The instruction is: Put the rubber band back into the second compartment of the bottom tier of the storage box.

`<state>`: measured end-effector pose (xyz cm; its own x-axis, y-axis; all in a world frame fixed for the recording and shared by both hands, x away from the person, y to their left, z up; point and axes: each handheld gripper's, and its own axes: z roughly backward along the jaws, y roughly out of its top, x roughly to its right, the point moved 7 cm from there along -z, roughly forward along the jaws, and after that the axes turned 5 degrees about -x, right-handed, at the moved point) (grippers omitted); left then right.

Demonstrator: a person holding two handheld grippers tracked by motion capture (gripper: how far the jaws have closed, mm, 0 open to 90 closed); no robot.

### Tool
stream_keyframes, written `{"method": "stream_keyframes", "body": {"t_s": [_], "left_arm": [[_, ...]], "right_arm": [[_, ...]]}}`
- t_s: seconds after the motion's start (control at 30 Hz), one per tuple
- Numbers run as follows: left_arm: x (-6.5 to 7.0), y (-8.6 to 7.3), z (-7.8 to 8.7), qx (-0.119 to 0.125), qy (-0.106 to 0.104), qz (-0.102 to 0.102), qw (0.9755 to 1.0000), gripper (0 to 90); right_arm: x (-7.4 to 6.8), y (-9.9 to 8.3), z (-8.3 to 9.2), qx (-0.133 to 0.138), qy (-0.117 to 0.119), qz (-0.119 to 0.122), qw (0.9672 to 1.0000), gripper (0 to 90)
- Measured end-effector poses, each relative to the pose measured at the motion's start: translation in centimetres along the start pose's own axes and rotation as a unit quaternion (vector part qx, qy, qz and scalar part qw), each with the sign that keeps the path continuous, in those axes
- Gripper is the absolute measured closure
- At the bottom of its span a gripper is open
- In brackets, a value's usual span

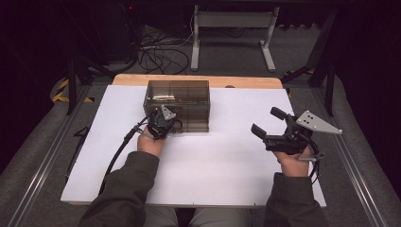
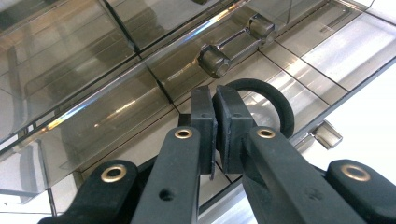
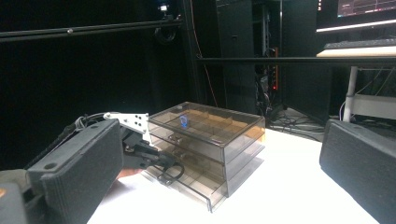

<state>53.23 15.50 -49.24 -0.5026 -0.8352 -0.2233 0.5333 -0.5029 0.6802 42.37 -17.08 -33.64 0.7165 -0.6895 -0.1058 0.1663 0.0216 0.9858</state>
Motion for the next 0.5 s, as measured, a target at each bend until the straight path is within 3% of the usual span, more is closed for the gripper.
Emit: {"method": "stream_keyframes", "body": {"t_s": [0.5], "left_arm": [[0.28,0.06,0.06,0.006,-0.016,0.005,0.9998,80.7]], "right_arm": [[0.0,-0.02,-0.04,0.0,0.001,-0.001,1.0,0.4]]}}
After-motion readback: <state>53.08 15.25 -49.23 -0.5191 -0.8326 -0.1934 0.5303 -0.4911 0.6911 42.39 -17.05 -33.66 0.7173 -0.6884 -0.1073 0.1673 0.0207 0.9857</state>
